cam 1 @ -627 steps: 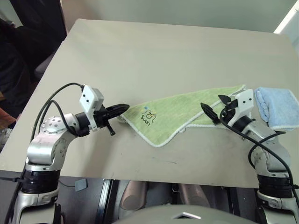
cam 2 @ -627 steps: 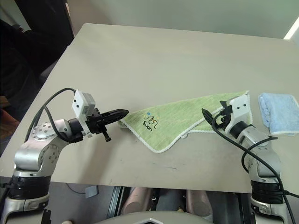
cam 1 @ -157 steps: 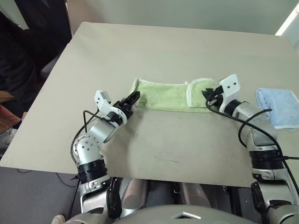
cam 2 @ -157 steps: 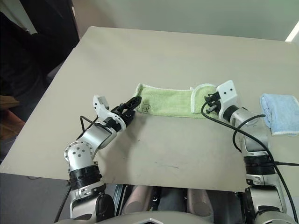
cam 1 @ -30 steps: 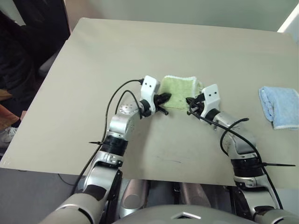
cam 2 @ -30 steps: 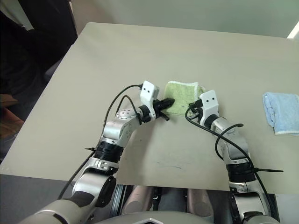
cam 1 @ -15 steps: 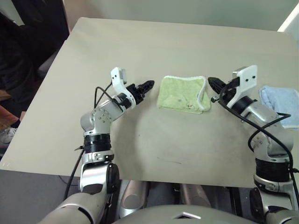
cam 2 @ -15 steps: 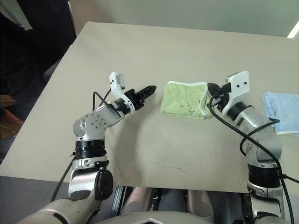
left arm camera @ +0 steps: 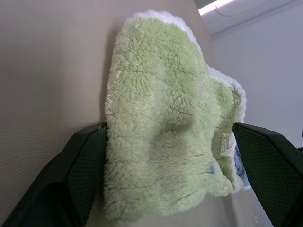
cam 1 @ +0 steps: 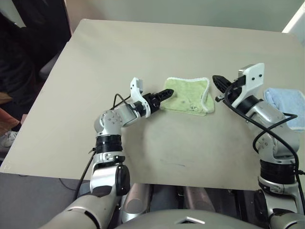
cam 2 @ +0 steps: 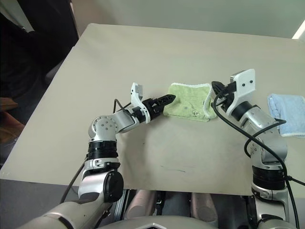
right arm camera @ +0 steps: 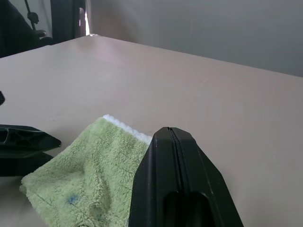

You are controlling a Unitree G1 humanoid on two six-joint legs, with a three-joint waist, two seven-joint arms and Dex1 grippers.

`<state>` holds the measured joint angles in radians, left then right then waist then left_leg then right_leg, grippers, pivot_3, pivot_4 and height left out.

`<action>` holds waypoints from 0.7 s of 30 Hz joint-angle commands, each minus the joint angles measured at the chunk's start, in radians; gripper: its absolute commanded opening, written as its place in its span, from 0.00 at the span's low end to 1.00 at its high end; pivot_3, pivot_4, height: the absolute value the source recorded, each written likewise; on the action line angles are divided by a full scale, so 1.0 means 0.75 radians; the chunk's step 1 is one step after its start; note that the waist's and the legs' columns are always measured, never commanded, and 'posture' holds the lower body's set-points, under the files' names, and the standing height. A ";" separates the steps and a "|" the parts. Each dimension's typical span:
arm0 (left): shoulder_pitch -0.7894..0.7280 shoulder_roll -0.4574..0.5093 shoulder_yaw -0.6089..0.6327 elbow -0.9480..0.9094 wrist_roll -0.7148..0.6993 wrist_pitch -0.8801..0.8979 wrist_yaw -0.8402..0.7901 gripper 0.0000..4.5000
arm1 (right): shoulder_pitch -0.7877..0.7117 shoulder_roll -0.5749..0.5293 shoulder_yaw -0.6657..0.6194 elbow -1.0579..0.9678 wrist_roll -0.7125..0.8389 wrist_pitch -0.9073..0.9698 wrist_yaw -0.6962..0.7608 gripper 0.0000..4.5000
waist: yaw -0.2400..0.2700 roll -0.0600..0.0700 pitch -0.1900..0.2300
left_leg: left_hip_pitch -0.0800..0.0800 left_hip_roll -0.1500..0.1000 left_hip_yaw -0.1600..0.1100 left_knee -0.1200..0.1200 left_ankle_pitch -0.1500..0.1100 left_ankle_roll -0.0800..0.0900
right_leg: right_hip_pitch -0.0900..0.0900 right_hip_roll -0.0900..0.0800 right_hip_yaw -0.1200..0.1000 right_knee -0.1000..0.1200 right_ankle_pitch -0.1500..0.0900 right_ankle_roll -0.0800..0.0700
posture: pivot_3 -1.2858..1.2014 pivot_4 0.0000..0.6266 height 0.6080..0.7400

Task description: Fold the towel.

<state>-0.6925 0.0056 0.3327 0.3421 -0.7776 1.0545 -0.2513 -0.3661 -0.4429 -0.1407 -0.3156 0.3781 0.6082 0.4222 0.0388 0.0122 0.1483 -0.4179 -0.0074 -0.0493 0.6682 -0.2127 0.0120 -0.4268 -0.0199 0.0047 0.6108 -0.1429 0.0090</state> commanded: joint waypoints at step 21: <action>-0.027 -0.108 0.042 -0.046 -0.033 -0.020 0.051 0.00 | 0.277 -0.231 -0.077 -0.181 0.115 0.069 0.212 0.00 | -0.001 -0.002 0.001 | 0.000 -0.001 0.007 0.000 0.000 0.001 | 0.000 -0.001 0.005 -0.001 -0.007 0.016 | 0.52 0.24 0.97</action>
<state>-0.6998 -0.0684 0.3400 0.3461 -0.7738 1.0668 -0.2183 -0.1537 -0.6001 -0.1504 -0.4194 0.4511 0.6746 0.5714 0.0378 0.0110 0.1491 -0.4175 -0.0084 -0.0441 0.6686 -0.2125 0.0130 -0.4266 -0.0204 0.0085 0.6101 -0.1480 0.0213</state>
